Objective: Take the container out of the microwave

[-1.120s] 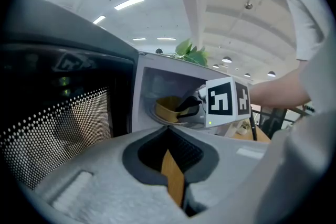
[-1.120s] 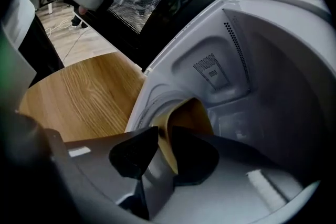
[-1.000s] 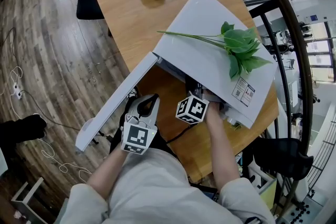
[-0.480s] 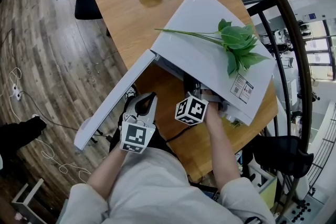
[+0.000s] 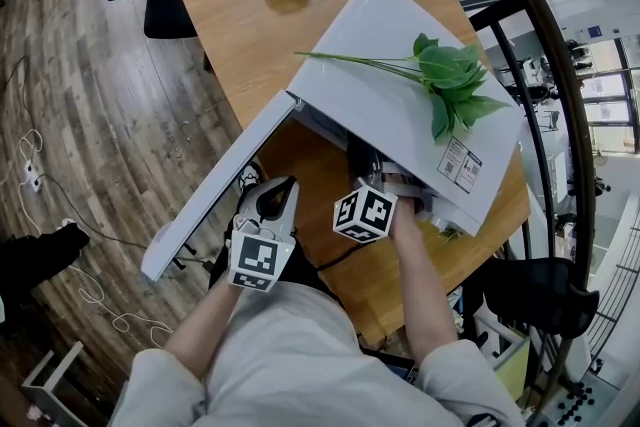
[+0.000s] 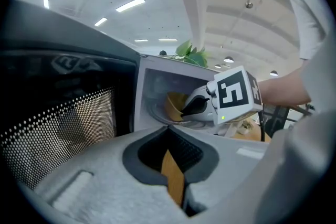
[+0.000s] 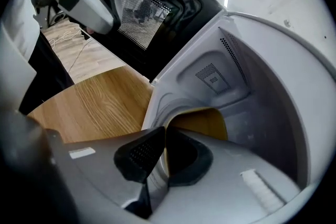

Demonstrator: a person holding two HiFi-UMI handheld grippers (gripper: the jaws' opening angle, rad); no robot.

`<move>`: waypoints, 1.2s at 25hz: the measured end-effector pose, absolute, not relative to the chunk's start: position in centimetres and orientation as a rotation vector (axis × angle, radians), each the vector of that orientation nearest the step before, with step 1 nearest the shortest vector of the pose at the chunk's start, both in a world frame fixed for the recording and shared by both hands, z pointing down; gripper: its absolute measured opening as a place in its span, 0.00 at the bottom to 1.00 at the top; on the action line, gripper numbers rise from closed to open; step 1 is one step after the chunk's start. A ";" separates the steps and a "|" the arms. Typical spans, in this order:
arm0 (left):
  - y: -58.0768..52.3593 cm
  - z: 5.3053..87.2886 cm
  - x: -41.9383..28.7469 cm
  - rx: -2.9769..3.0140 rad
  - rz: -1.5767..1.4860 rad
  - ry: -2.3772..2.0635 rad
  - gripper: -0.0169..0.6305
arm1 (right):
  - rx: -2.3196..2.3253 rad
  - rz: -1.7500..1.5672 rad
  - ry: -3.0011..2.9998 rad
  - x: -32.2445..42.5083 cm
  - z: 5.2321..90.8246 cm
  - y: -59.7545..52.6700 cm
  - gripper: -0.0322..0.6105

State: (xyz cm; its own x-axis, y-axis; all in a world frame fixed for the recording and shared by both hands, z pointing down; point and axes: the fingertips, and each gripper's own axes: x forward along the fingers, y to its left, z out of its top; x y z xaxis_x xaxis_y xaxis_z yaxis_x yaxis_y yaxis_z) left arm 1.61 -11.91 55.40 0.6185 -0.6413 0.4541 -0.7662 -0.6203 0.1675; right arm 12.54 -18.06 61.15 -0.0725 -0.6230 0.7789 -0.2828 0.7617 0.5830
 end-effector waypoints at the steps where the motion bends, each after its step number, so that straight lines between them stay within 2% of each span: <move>1: -11.8 55.4 1.6 2.500 0.505 -1.130 0.03 | 0.732 -0.322 -1.670 12.5 61.0 -17.9 0.09; 30: -8.4 54.6 1.6 2.524 0.488 -1.129 0.03 | 0.722 -0.350 -1.732 10.1 58.4 -12.8 0.09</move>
